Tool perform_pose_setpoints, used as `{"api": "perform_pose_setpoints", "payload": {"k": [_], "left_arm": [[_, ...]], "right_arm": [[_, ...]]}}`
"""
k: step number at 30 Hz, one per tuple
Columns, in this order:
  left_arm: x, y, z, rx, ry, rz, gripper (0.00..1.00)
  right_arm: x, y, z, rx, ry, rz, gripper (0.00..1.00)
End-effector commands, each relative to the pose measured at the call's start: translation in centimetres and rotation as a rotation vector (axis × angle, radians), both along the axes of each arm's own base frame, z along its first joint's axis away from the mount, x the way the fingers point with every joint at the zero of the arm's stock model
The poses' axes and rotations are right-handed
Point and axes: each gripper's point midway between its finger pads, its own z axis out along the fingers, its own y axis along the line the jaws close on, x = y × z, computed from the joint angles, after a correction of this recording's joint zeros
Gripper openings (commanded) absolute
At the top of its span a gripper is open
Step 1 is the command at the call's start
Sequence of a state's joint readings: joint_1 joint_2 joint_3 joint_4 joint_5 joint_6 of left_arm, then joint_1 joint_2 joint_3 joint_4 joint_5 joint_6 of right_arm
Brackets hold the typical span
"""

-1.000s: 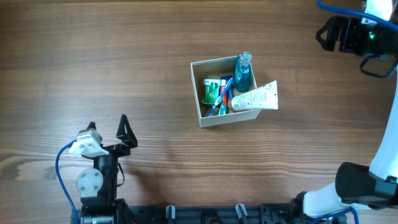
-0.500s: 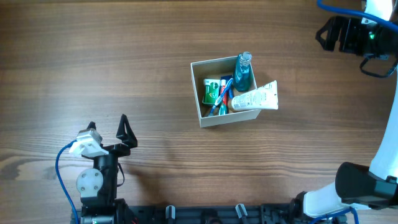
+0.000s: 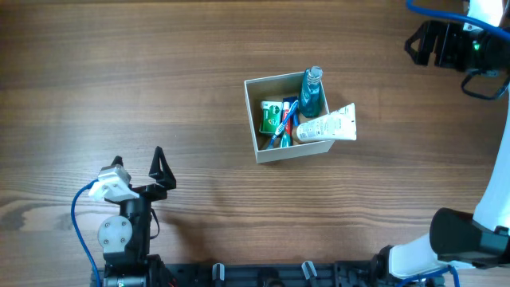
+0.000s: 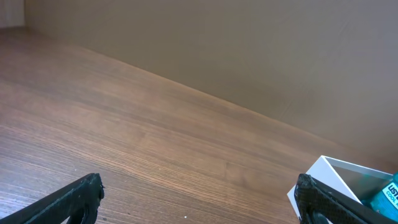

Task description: Pack container

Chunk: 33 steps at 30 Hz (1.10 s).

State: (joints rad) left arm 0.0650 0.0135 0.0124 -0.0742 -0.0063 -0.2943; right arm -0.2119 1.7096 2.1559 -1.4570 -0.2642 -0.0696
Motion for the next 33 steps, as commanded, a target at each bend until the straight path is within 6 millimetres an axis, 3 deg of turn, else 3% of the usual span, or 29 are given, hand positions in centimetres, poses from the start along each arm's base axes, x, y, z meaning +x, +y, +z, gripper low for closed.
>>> {"api": "perform_pose_setpoints", "payload": {"k": [1, 7, 11, 16, 21, 33], "left_arm": [[0.0, 0.0, 0.0, -0.002, -0.007, -0.001, 1.0], [0.0, 0.0, 0.0, -0.002, -0.007, -0.001, 1.0], [0.0, 0.0, 0.0, -0.002, -0.007, -0.001, 1.0], [0.0, 0.0, 0.0, -0.002, -0.007, -0.001, 1.0], [0.0, 0.0, 0.0, -0.002, -0.007, -0.001, 1.0], [0.0, 0.0, 0.0, -0.002, -0.007, -0.001, 1.0]], "right_arm": [[-3.0, 0.4, 4.7, -0.054, -0.137, 0.0, 1.0], [-7.6, 0.6, 11.4, -0.16, -0.384, -0.017, 1.0], [-10.4, 0.1, 12.9, -0.225, -0.489, -0.067, 1.0], [-12.3, 0.2, 10.7, -0.249, -0.568, -0.084, 1.0], [-12.6, 0.7, 7.7, -0.264, -0.747, -0.08, 1.0], [-14.3, 4.2, 0.0, -0.244, -1.161, 0.069, 1.0]]}}
